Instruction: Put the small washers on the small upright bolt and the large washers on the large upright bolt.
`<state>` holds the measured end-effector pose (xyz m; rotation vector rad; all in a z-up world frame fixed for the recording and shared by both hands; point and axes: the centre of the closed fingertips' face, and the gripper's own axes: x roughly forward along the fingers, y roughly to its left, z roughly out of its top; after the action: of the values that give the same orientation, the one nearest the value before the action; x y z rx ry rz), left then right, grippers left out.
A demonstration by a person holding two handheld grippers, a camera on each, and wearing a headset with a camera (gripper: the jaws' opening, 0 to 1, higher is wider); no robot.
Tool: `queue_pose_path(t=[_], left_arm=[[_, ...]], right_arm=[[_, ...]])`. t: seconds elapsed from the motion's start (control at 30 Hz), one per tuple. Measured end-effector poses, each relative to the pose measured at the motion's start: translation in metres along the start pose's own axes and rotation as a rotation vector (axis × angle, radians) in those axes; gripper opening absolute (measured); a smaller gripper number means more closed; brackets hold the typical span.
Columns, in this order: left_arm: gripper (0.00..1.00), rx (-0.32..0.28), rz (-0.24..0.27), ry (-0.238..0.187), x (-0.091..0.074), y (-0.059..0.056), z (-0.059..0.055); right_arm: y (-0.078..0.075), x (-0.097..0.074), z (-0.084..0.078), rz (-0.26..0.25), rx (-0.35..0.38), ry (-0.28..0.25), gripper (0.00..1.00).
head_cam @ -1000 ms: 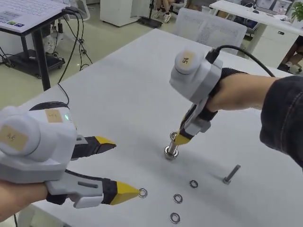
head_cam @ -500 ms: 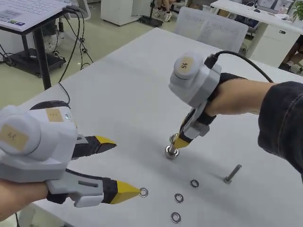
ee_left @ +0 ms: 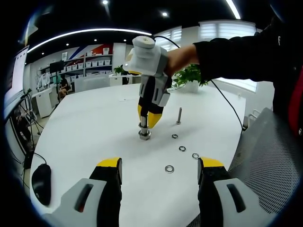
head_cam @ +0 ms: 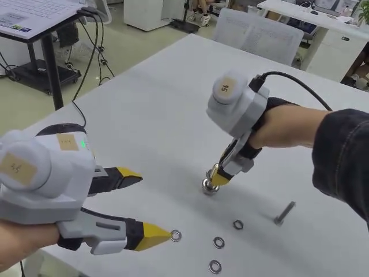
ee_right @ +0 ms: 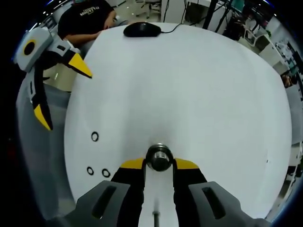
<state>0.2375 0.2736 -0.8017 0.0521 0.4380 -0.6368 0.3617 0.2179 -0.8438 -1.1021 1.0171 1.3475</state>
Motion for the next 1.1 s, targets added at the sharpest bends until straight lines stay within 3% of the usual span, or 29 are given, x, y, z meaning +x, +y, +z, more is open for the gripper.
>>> queue_pose_path(t=[0.4,1.1], left_arm=[[0.64,-0.004,0.001,0.006,-0.001,-0.001,-0.002],[0.63,-0.009,-0.002,0.012,0.0,-0.001,-0.005]], right_arm=[[-0.005,0.017,-0.003,0.001,0.006,0.003,0.23],[0.001,0.02,-0.003,-0.002,0.007,0.008,0.24]])
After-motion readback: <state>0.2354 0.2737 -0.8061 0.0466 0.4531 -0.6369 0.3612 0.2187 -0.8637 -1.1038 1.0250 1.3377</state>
